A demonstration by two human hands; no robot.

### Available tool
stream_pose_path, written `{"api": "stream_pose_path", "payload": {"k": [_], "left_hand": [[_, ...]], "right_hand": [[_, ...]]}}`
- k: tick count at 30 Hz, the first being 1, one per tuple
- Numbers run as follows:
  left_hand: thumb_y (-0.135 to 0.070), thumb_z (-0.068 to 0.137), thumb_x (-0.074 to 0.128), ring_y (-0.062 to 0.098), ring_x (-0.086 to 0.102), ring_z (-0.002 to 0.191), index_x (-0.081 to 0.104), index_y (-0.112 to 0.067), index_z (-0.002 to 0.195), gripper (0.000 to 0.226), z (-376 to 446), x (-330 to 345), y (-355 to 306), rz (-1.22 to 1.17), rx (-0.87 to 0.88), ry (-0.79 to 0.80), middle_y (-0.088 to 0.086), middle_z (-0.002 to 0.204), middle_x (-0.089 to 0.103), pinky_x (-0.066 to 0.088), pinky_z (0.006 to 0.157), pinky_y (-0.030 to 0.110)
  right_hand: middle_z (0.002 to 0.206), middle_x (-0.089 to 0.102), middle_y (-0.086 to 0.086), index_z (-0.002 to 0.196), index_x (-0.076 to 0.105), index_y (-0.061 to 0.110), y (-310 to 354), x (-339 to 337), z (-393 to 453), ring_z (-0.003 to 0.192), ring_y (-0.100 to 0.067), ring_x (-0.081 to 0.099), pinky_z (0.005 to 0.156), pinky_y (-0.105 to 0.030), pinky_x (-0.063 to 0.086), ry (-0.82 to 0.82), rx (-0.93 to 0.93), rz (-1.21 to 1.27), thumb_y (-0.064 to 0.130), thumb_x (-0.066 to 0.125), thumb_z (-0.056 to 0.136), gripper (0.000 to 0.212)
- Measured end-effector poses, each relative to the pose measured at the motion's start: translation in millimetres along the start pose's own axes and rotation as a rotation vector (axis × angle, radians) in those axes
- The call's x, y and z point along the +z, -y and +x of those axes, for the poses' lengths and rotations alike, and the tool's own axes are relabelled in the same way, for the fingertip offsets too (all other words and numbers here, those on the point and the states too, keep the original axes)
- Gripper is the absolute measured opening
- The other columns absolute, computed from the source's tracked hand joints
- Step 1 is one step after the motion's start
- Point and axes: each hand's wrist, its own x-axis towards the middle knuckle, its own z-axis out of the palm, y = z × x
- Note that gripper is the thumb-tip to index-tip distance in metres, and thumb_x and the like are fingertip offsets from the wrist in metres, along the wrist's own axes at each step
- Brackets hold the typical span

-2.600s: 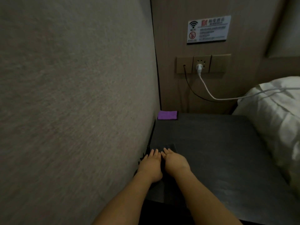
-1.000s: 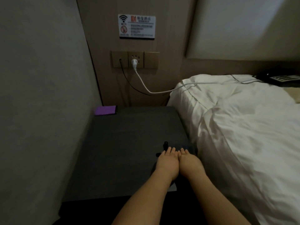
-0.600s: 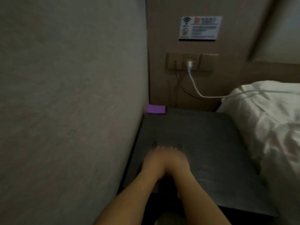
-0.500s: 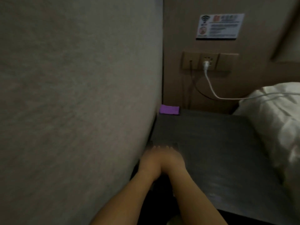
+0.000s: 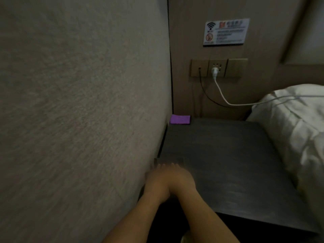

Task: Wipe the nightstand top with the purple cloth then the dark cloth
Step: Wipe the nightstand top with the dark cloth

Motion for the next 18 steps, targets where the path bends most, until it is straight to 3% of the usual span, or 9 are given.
{"api": "stream_pose_path", "payload": {"k": [8,13,18], "left_hand": [[-0.014,0.092,0.045,0.024,0.002,0.152,0.005,-0.005,0.155,0.075,-2,-3,-50,-0.038,0.077,0.001,0.01,0.164,0.002,0.015,0.121,0.035],[-0.019,0.089,0.058,0.026,0.0,0.152,0.002,-0.004,0.155,0.088,13,-3,-110,0.003,0.176,0.008,0.012,0.164,0.0,0.013,0.122,0.036],[-0.016,0.093,0.047,0.027,-0.001,0.152,0.002,-0.004,0.155,0.078,32,-4,-189,0.01,0.33,0.012,0.012,0.164,-0.002,0.011,0.123,0.036]], "right_hand": [[0.161,0.014,-0.005,0.15,0.021,0.013,-50,3,-32,0.148,-0.018,0.018,0.119,-0.035,0.026,-0.016,0.047,0.002,0.014,0.031,0.099,0.053],[0.161,0.013,-0.005,0.151,0.019,0.013,-111,-2,-61,0.148,-0.018,0.018,0.118,-0.034,0.026,-0.026,0.125,-0.018,0.012,0.033,0.097,0.055],[0.162,0.011,-0.004,0.152,0.017,0.014,-187,-3,-102,0.148,-0.016,0.016,0.119,-0.03,0.021,-0.027,0.264,0.001,0.009,0.036,0.096,0.059]]}}
